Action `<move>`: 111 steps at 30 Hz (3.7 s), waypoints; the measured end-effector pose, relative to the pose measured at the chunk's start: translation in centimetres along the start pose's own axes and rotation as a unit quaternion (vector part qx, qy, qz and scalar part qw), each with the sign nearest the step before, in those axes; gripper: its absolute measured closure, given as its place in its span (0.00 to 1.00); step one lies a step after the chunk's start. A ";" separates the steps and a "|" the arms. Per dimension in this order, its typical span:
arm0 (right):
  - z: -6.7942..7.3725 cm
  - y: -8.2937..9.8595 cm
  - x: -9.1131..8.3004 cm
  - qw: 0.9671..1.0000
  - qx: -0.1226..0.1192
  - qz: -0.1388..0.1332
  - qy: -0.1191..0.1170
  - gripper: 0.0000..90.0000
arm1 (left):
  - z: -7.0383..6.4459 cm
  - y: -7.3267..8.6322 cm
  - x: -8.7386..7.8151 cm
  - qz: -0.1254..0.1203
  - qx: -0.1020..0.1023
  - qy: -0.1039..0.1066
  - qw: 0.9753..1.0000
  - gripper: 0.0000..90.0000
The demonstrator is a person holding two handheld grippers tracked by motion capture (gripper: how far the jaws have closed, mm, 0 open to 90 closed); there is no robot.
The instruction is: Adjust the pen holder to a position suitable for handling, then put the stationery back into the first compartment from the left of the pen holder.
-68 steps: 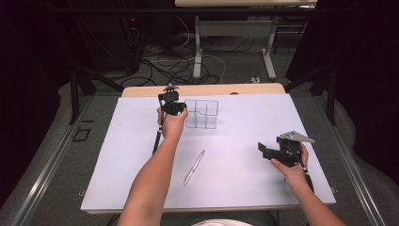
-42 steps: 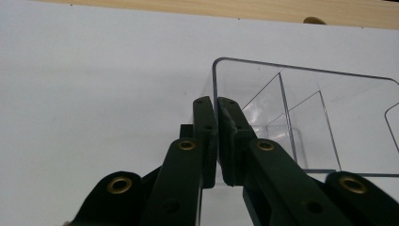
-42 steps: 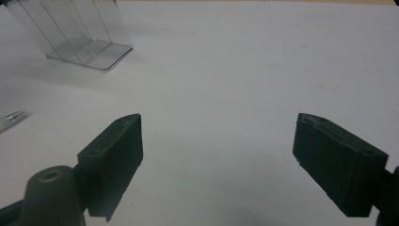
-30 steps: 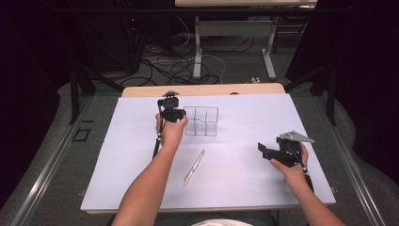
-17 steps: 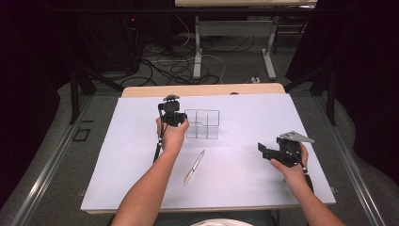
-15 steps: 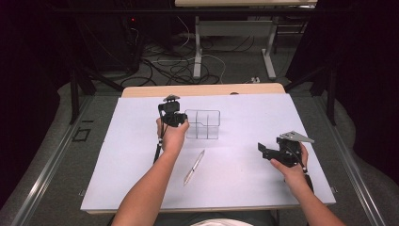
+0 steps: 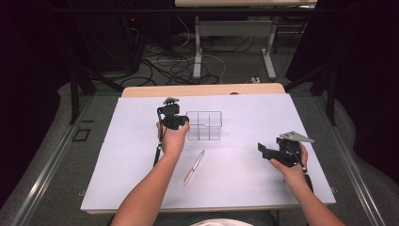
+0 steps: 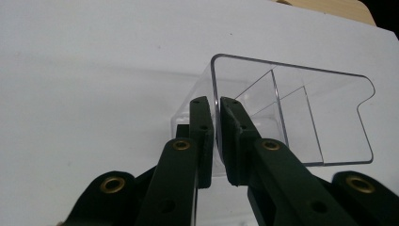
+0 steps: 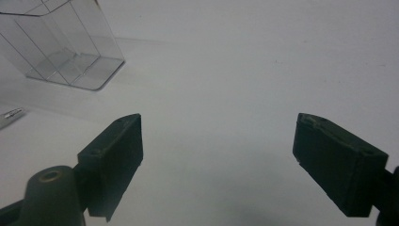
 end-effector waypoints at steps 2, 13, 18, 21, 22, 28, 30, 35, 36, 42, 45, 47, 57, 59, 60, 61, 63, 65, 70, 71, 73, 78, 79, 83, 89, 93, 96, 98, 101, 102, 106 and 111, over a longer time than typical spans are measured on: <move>0.0 0.0 0.0 1.000 0.000 0.000 0.000 0.18 | -0.1 0.1 0.1 -0.003 -0.001 0.004 1.000 0.93; 0.0 0.0 0.1 1.000 -0.003 0.001 -0.002 0.18 | -0.2 0.3 0.0 -0.001 -0.001 0.012 1.000 0.93; 0.0 0.1 0.1 1.000 -0.005 0.001 -0.002 0.18 | -0.4 0.5 0.1 0.003 -0.003 0.022 1.000 0.92; 0.0 0.0 0.1 1.000 -0.006 0.000 -0.002 0.18 | -0.3 0.4 0.1 0.003 -0.001 0.026 1.000 0.91; 0.0 0.0 0.1 1.000 -0.006 -0.001 -0.002 0.18 | -0.3 0.4 0.1 0.003 0.000 0.028 1.000 0.91; 0.0 0.0 0.1 1.000 -0.001 0.002 -0.002 0.18 | -0.2 0.5 -0.1 0.001 0.005 0.044 0.999 0.89; 0.0 0.0 0.1 1.000 -0.003 0.001 -0.002 0.18 | -0.3 0.6 -0.3 0.005 0.013 0.050 0.999 0.87; 0.0 0.0 0.0 1.000 -0.003 -0.001 -0.002 0.18 | -0.5 0.8 -0.8 0.003 0.025 0.062 0.998 0.82; 0.0 0.0 0.0 1.000 -0.002 -0.001 -0.002 0.18 | -0.6 0.8 -0.9 0.002 0.026 0.065 0.998 0.81; 0.1 -0.1 0.0 1.000 -0.002 -0.003 -0.002 0.18 | -0.8 1.1 -1.3 0.001 0.051 0.075 0.996 0.73; 0.1 -0.1 0.0 1.000 0.000 -0.001 -0.002 0.18 | -0.9 1.4 -1.6 0.003 0.060 0.075 0.995 0.70; 0.0 0.0 0.0 1.000 0.000 -0.001 -0.001 0.18 | -1.0 1.6 -1.8 0.003 0.067 0.079 0.995 0.68; 0.0 -0.1 0.1 1.000 -0.002 -0.002 0.000 0.18 | -1.4 2.4 -2.3 0.011 0.106 0.100 0.989 0.56; 0.1 -0.1 0.2 1.000 -0.002 -0.001 0.000 0.18 | -1.4 2.6 -2.3 0.009 0.113 0.103 0.988 0.52; 0.2 -0.1 0.2 1.000 0.001 0.001 -0.001 0.18 | -1.4 2.7 -2.3 0.008 0.120 0.102 0.987 0.51; 0.2 -0.1 0.2 1.000 -0.002 0.001 -0.002 0.18 | -1.4 2.8 -2.4 0.007 0.125 0.101 0.987 0.49; 0.1 0.0 0.2 1.000 -0.005 -0.001 0.001 0.18 | -1.5 3.1 -2.4 0.006 0.140 0.099 0.985 0.46; 0.2 0.0 0.1 1.000 -0.002 0.001 0.001 0.18 | -1.5 3.3 -2.4 0.009 0.158 0.100 0.982 0.43; 0.2 -0.2 0.0 1.000 0.001 -0.002 0.001 0.18 | -1.7 4.0 -2.4 0.025 0.176 0.102 0.979 0.39; 0.2 -0.2 0.0 1.000 0.000 -0.004 0.000 0.18 | -1.7 4.1 -2.4 0.025 0.180 0.101 0.978 0.39; 0.2 -0.2 0.1 1.000 0.002 -0.002 -0.001 0.18 | -1.7 4.3 -2.4 0.031 0.192 0.098 0.976 0.39; 0.4 -0.3 0.2 1.000 -0.002 -0.003 -0.005 0.18 | -1.7 5.0 -2.1 0.052 0.207 0.095 0.972 0.39; 0.4 -0.4 0.2 1.000 -0.004 -0.005 -0.006 0.18 | -1.7 5.2 -2.0 0.057 0.212 0.093 0.971 0.39; 0.4 -0.5 0.2 1.000 -0.006 -0.006 -0.008 0.18 | -1.6 5.7 -1.5 0.075 0.227 0.085 0.967 0.38; 0.4 -0.5 0.3 1.000 -0.006 -0.006 -0.008 0.18 | -1.6 6.2 -1.0 0.086 0.240 0.075 0.964 0.35; 0.4 -0.5 0.2 1.000 -0.008 -0.006 -0.009 0.18 | -1.5 6.6 -0.7 0.089 0.237 0.086 0.964 0.35; 0.5 -0.5 0.2 1.000 -0.005 -0.005 -0.010 0.18 | -1.3 7.0 -0.3 0.098 0.228 0.090 0.965 0.36; 0.4 -0.5 0.3 1.000 -0.007 -0.006 -0.010 0.18 | -1.2 7.1 -0.1 0.104 0.224 0.090 0.965 0.36; 0.4 -0.5 0.3 1.000 -0.007 -0.006 -0.011 0.18 | -1.1 7.3 0.2 0.111 0.221 0.092 0.964 0.37; 0.4 -0.5 0.3 1.000 -0.007 -0.006 -0.011 0.18 | -1.1 7.4 0.2 0.111 0.222 0.092 0.964 0.37; 0.4 -0.6 0.4 1.000 -0.007 -0.008 -0.010 0.18 | -0.9 7.5 0.3 0.116 0.223 0.088 0.964 0.38; 0.6 -0.5 0.3 1.000 -0.005 -0.003 -0.014 0.18 | -0.6 7.7 0.6 0.124 0.212 0.095 0.965 0.40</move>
Point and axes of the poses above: each handheld gripper's, and its own axes: x roughly forward along the jaws, y roughly out of its underside, z roughly to its left, the point moved 5 cm from there along x, roughly forward along the jaws, and after that the axes turned 14 degrees about y, right-handed, at the moved point
